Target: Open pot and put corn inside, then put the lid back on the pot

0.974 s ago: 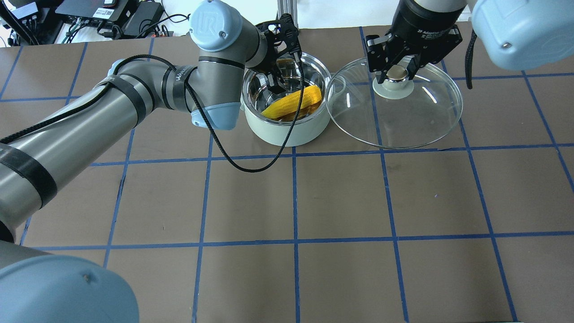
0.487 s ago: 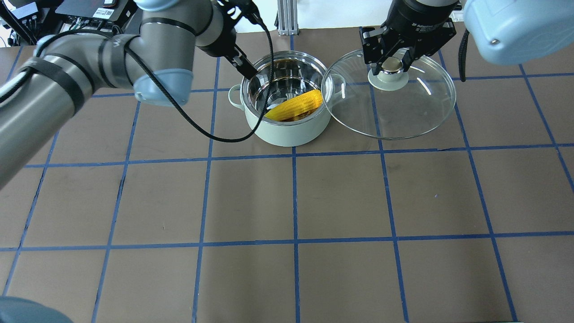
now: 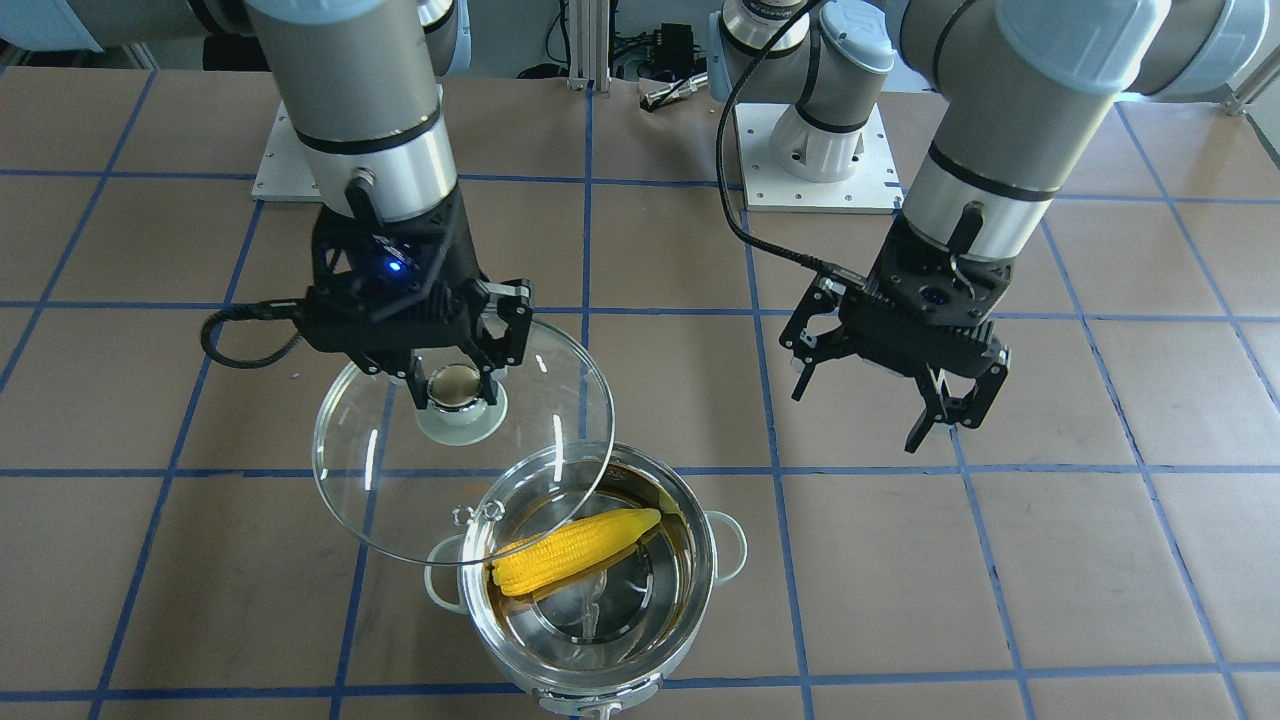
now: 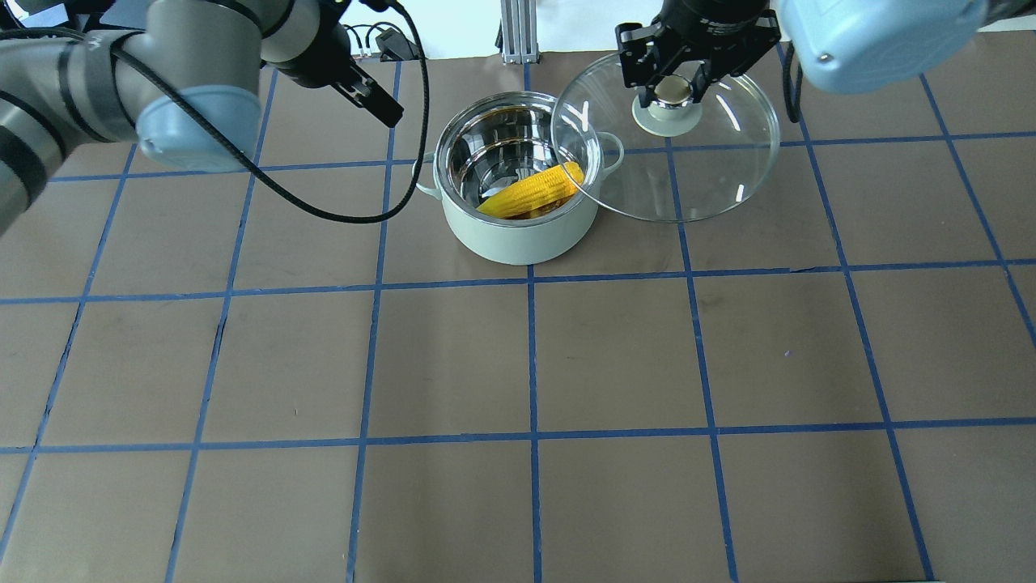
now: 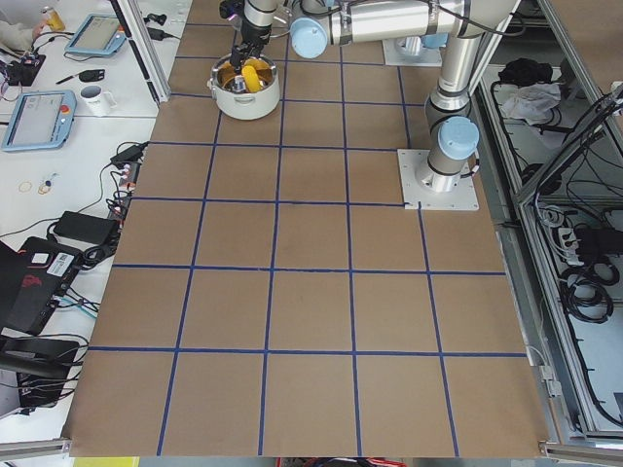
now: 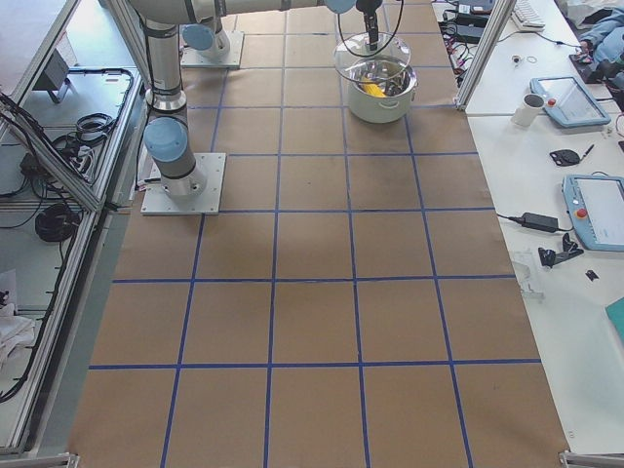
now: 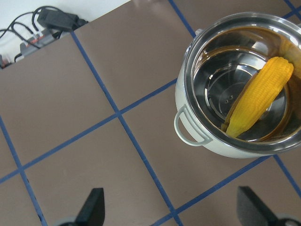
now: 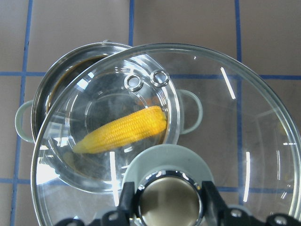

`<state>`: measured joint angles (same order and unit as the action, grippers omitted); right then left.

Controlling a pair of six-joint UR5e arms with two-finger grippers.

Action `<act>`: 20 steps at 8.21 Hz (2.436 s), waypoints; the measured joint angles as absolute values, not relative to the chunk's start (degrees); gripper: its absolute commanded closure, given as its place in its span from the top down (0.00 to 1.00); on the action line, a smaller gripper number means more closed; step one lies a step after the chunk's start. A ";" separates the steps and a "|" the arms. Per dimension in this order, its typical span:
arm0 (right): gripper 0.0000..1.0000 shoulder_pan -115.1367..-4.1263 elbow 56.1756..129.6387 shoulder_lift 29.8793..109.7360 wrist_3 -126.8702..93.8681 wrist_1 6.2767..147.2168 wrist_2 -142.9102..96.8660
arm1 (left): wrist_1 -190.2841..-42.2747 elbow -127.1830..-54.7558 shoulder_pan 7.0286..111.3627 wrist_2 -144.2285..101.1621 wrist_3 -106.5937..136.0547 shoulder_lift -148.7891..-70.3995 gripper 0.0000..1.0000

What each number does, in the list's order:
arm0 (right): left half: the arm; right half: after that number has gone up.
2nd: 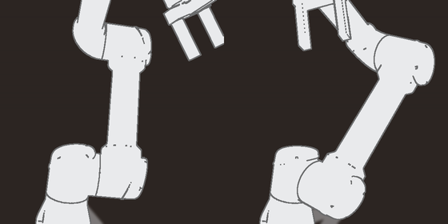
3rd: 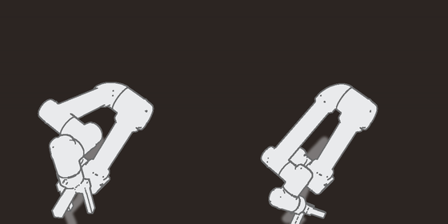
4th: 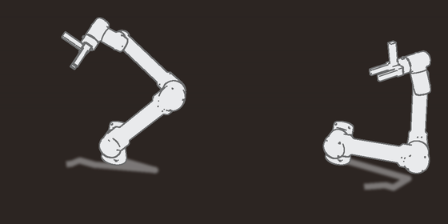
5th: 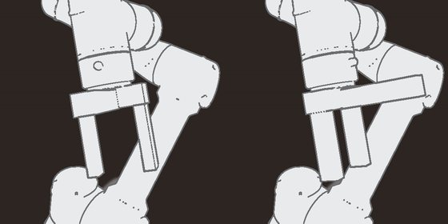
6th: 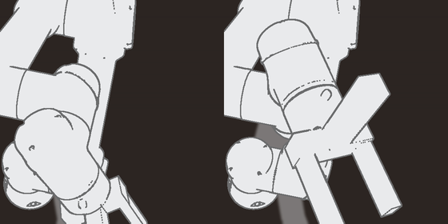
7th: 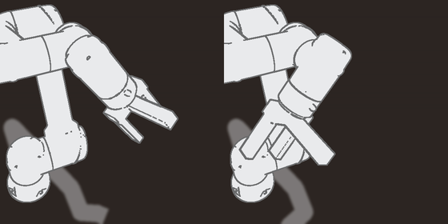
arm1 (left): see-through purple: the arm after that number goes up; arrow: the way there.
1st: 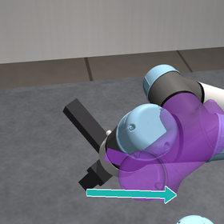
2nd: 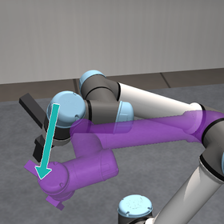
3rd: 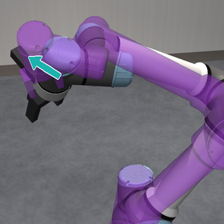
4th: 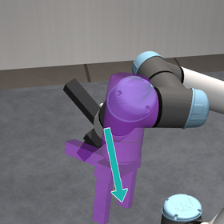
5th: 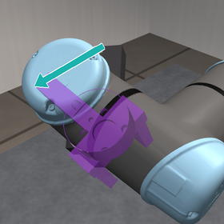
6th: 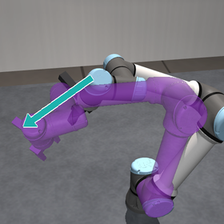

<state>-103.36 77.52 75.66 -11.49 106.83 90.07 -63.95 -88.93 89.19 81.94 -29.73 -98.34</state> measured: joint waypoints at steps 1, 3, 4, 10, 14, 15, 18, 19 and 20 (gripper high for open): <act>0.53 -105.32 77.12 72.81 -14.82 109.81 91.13 | -67.35 -89.21 88.87 82.01 -22.41 -95.45 1.00; 0.53 -108.07 76.72 67.59 -20.77 116.76 91.56 | -72.28 -90.21 88.76 82.69 -12.03 -91.87 1.00; 0.53 -108.82 76.33 65.50 -22.44 119.16 91.58 | -75.54 -90.67 88.82 83.04 -7.92 -91.02 1.00; 0.53 -109.39 74.48 61.17 -23.66 121.21 91.58 | -83.19 -98.14 89.46 88.38 2.97 -86.37 1.00; 0.53 -109.37 74.34 60.95 -23.23 121.27 91.58 | -84.40 -98.51 89.47 88.64 4.51 -86.32 1.00; 0.53 -109.38 74.31 60.93 -23.13 121.48 91.58 | -84.53 -98.52 89.47 88.70 4.54 -86.32 1.00; 0.53 -109.37 74.33 60.70 -22.94 121.87 91.54 | -84.76 -98.35 89.45 88.76 4.57 -86.05 1.00; 0.53 -109.39 74.39 60.67 -22.75 121.89 91.52 | -84.86 -98.38 89.43 88.77 4.60 -85.92 1.00; 0.53 -109.41 74.48 60.61 -22.84 121.90 91.51 | -85.09 -98.41 89.41 88.77 4.60 -85.89 1.00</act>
